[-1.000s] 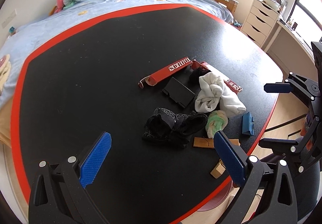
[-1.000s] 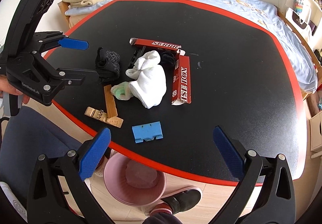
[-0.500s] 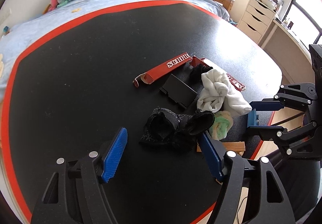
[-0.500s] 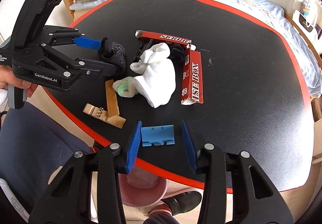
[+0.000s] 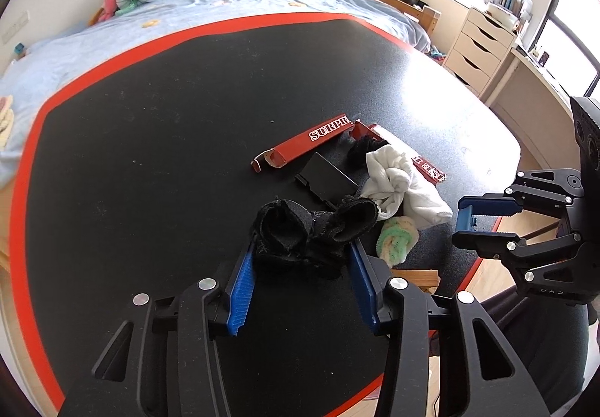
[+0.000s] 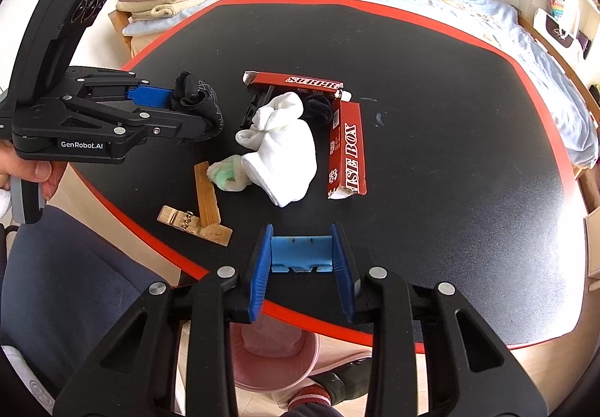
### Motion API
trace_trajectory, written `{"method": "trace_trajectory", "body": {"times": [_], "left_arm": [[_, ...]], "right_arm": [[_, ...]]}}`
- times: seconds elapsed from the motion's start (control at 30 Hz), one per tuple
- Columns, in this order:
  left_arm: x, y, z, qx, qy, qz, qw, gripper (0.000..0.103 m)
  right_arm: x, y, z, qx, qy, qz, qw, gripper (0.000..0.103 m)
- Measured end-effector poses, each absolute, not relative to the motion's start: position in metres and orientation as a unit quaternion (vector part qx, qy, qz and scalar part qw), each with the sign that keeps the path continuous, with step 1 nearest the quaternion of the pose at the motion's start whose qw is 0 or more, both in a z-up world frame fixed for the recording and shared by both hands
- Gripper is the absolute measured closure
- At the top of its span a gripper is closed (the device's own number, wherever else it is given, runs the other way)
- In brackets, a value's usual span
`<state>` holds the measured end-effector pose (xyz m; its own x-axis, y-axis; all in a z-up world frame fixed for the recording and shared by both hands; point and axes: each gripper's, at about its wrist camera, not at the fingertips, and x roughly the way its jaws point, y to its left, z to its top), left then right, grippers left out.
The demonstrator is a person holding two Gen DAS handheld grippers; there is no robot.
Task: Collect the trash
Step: 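Grasp the black sock with the left tool while the right tool grasps the blue clip, then carry the sock and clip to the pink wastebasket and open both tools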
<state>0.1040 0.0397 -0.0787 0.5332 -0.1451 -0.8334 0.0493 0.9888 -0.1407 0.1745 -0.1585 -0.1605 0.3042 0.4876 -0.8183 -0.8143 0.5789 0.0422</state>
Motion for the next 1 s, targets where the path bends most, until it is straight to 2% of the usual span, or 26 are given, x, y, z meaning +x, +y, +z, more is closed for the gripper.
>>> {"method": "trace_trajectory", "body": {"times": [0.5, 1.0], "left_arm": [[0.055, -0.002, -0.035, -0.03, 0.458, -0.07, 0.886, 0.057], [-0.003, -0.051, -0.038, -0.015, 0.463, -0.104, 0.88, 0.057]], "right_arm": [[0.128, -0.19, -0.113, -0.169, 0.393, 0.416, 0.802, 0.072], [0.07, -0.231, -0.108, -0.158, 0.397, 0.42, 0.801, 0.072]]}}
